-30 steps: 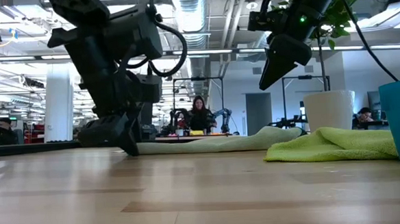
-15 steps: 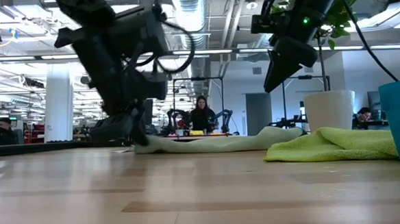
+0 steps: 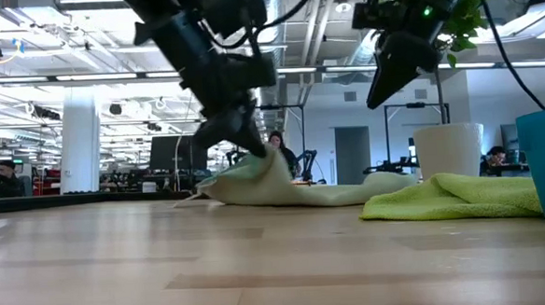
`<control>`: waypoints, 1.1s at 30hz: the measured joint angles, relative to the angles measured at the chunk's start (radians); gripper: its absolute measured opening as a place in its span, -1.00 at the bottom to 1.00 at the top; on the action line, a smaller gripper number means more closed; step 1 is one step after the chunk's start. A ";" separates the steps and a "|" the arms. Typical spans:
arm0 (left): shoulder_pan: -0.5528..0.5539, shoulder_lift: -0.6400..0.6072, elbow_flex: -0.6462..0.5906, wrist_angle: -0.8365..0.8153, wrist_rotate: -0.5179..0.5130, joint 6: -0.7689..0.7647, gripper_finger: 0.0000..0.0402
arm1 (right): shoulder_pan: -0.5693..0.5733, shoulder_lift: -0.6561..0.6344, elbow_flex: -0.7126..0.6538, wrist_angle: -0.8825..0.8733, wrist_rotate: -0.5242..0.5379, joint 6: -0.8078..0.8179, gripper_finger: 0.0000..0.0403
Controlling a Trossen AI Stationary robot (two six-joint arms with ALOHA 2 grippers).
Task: Fold microfiber towels
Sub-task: Fold the blue towel
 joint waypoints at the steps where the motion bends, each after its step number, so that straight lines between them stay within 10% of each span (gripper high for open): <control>1: 0.006 0.000 0.001 0.031 0.013 0.025 -1.00 | 0.000 -0.014 0.000 0.000 0.000 0.006 -0.12; 13: 0.073 0.000 0.002 0.273 0.195 0.286 -1.00 | 0.000 -0.075 0.000 -0.002 0.000 0.020 -0.12; 33: 0.157 0.000 0.002 0.497 0.365 0.311 -1.00 | 0.000 -0.075 0.000 -0.003 0.000 0.021 -0.12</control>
